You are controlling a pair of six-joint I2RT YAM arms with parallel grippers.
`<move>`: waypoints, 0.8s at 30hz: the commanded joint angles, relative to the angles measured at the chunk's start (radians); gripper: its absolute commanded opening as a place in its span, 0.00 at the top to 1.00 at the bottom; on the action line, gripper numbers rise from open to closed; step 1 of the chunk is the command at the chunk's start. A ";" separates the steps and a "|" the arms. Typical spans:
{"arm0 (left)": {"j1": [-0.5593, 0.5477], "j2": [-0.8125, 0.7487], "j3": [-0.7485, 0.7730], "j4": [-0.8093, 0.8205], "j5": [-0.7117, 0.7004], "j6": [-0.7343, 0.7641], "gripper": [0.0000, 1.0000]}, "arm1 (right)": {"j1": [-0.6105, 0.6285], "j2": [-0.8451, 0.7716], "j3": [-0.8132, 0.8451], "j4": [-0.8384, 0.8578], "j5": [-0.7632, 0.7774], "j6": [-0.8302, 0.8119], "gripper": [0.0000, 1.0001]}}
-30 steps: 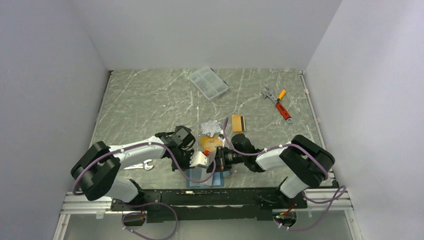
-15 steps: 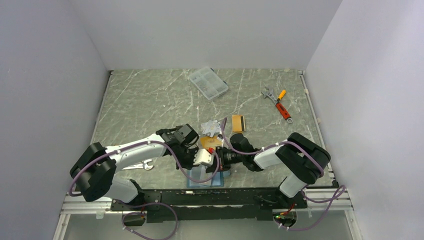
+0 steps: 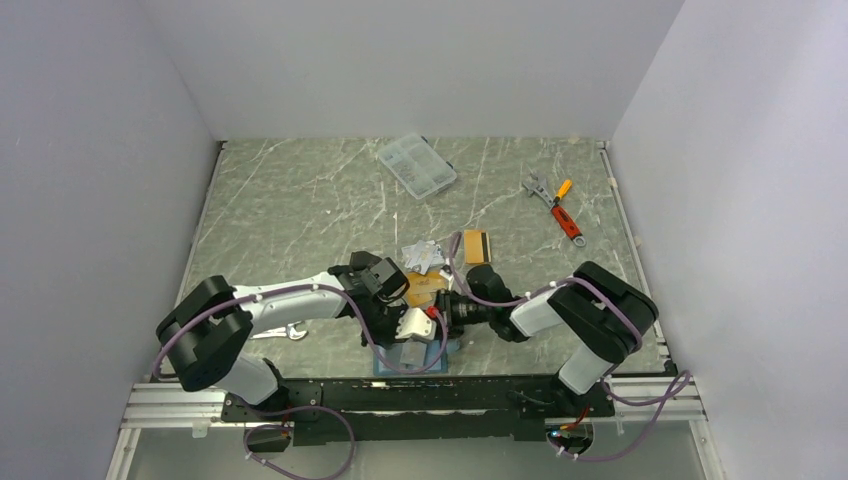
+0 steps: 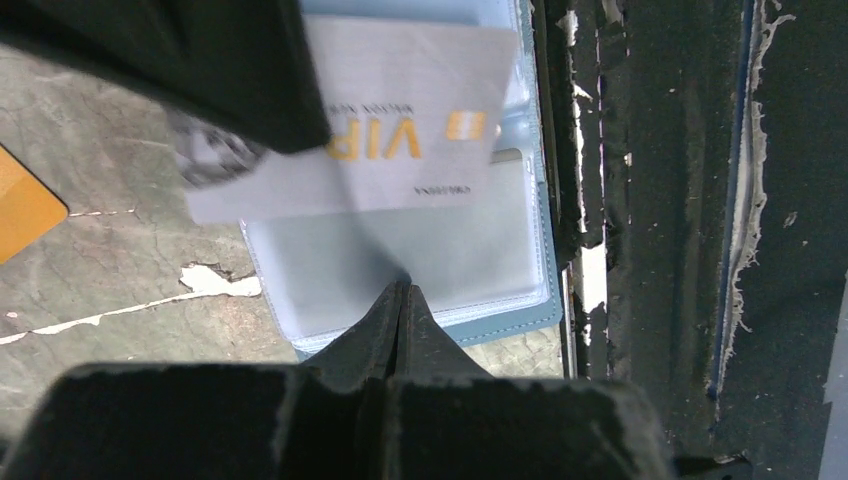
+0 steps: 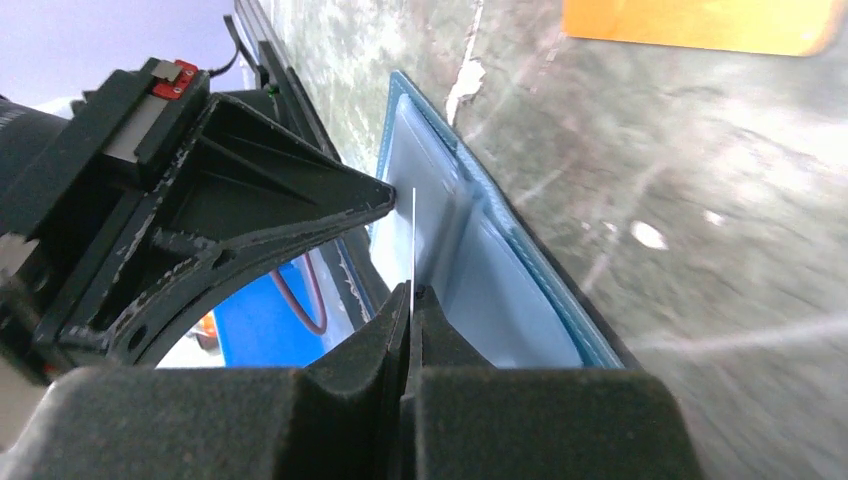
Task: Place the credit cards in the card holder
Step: Insert the credit card into the card holder.
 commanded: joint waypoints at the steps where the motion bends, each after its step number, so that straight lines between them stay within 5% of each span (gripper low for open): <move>1: -0.008 0.016 -0.070 0.040 -0.051 0.048 1.00 | -0.063 -0.065 -0.072 0.128 -0.022 0.024 1.00; 13: -0.017 -0.011 -0.089 0.032 -0.094 0.046 1.00 | -0.076 -0.015 -0.131 0.285 -0.027 0.087 1.00; 24: -0.023 -0.027 -0.098 0.024 -0.100 0.043 1.00 | -0.040 -0.047 -0.085 0.129 0.031 0.014 1.00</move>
